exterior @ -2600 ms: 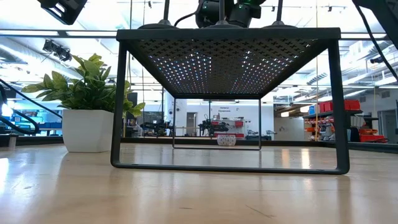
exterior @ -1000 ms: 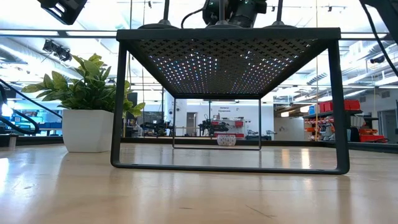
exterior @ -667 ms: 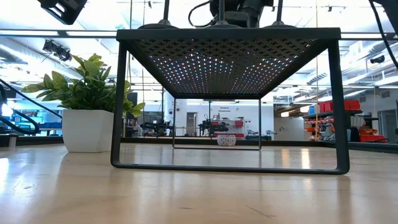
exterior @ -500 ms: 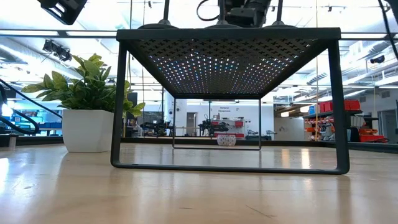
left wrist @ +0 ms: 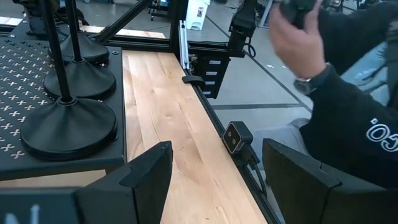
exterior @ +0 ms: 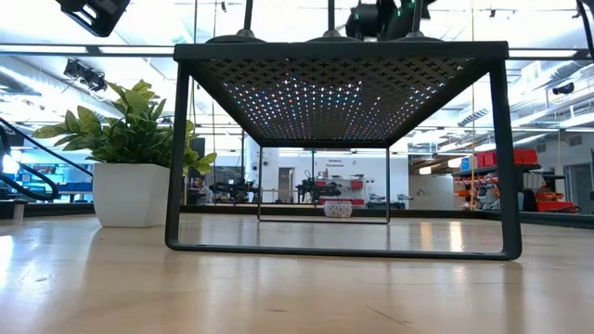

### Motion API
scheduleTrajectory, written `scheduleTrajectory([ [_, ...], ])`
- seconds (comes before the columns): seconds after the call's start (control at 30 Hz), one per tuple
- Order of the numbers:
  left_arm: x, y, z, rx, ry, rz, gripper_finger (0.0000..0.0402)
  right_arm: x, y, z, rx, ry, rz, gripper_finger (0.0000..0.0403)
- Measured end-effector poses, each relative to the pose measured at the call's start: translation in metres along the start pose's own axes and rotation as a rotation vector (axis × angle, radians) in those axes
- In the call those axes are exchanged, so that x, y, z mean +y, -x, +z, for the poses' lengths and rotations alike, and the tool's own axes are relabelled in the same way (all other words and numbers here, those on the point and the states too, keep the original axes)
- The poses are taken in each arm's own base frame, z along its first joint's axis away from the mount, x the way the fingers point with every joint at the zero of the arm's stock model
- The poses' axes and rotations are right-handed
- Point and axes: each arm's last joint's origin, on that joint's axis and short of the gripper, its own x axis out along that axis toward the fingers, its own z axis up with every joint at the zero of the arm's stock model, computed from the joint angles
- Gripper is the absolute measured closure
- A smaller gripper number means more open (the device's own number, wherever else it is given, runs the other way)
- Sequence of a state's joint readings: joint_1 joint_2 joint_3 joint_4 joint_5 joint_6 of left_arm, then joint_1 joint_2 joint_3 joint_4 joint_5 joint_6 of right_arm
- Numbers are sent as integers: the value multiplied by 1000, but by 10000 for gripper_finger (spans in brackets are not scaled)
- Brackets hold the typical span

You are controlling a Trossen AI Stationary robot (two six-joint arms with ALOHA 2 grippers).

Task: Pick & Place candle stick holders
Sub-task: Put the red patterned candle on the shelf

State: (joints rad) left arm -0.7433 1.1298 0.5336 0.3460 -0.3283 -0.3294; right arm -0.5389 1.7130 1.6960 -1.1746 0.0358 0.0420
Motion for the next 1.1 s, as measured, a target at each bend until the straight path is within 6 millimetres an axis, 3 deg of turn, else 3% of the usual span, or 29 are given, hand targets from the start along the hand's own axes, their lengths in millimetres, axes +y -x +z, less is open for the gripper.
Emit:
scheduleTrajectory([
  [0.27, 0, 0, 0, 0, 0, 0, 154, -37, -42, -1, -106, -42, 110, 3],
  [0.5, 0, 0, 0, -1, 0, 0, 154, -48, -63, -7, -148, -83, 226, 3],
  [0.83, 0, 0, 0, 0, 0, 0, 154, -63, -81, -18, -153, -165, 193, 3],
  [1.1, 0, 0, 0, 0, 0, 0, 154, -67, -99, -21, -255, -215, 253, 3],
])
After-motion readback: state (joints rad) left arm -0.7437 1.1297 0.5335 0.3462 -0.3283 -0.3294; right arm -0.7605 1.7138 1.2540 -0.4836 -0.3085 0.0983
